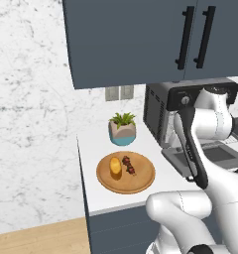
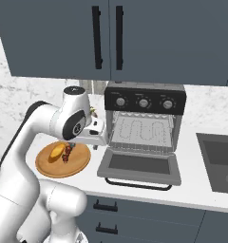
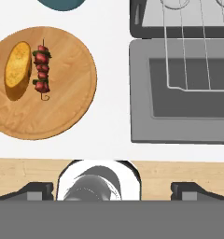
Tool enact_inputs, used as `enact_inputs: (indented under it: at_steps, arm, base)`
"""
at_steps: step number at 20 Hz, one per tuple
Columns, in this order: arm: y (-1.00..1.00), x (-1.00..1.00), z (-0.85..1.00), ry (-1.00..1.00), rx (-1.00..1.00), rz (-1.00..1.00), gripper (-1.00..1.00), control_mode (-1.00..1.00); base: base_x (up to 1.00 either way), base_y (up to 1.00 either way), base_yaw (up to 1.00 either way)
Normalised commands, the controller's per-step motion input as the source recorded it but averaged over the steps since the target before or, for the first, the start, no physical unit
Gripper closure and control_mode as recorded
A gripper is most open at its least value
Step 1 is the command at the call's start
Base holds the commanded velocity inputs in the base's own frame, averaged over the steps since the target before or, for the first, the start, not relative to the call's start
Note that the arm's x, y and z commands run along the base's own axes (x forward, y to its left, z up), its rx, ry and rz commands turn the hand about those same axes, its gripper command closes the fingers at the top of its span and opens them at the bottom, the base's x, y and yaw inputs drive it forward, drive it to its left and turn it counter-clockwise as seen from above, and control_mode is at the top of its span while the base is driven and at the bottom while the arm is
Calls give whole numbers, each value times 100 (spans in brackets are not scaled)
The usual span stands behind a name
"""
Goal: Pick up the kebab skewer and baguette bread, and place them inside the toaster oven. Close the toaster oven door and start by setting the timer.
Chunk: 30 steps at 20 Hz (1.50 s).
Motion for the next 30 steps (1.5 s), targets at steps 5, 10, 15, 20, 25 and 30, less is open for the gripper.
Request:
enact_inputs:
  at_steps: [5, 10, 15, 20, 25, 30]
  arm:
    - [61, -18, 0, 0, 0, 0, -100, -100]
    - [81, -5, 0, 0, 0, 0, -100, -100]
    - [83, -2, 0, 0, 0, 0, -100, -100]
    - [71, 0, 0, 0, 0, 0, -100, -100]
    - [55, 0, 0, 0, 0, 0, -100, -100]
    - [15, 11, -12, 0, 0, 0, -100, -100]
  base:
    - [0, 0, 0]
    - [0, 0, 0]
    - [0, 0, 0]
    - [0, 0, 0]
    - [0, 0, 0]
    - [0, 0, 0]
